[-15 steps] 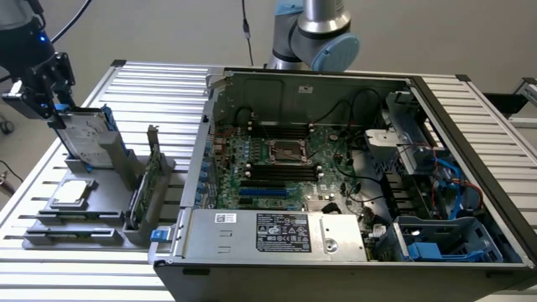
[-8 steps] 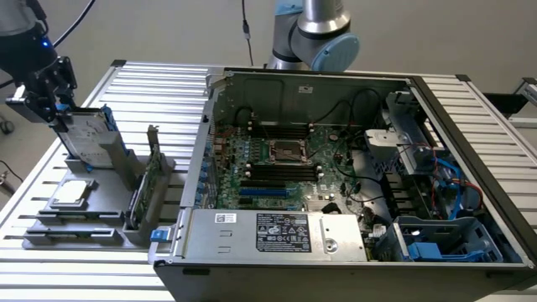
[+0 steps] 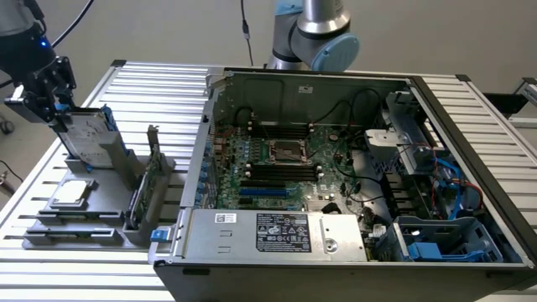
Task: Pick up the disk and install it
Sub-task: 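Pick up the disk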
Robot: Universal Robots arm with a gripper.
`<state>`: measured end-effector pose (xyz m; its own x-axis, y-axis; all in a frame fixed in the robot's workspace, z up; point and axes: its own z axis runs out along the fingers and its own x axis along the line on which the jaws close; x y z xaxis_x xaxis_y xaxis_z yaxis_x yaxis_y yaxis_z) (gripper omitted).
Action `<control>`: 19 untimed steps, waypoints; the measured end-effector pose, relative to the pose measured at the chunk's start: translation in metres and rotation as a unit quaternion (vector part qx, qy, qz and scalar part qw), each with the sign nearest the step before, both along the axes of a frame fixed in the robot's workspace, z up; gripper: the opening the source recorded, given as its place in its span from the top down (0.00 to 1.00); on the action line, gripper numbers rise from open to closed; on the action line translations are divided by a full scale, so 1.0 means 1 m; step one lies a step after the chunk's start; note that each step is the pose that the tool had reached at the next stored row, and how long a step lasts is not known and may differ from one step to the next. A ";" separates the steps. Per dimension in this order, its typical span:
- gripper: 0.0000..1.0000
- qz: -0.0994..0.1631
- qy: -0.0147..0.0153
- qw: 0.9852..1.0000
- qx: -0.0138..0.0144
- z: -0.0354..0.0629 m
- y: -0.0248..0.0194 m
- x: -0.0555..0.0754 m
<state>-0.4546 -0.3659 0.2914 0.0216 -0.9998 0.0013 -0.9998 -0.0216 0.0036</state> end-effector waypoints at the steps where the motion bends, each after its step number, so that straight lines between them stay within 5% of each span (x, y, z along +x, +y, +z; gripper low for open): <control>1: 0.46 0.000 0.000 1.000 0.000 0.0000 0.0000 0.000; 19: 0.46 -0.023 -0.003 1.000 0.000 0.0019 0.0002 -0.002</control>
<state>-0.4570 -0.3657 0.2933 -0.0236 -0.9997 0.0013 -0.9997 0.0236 -0.0015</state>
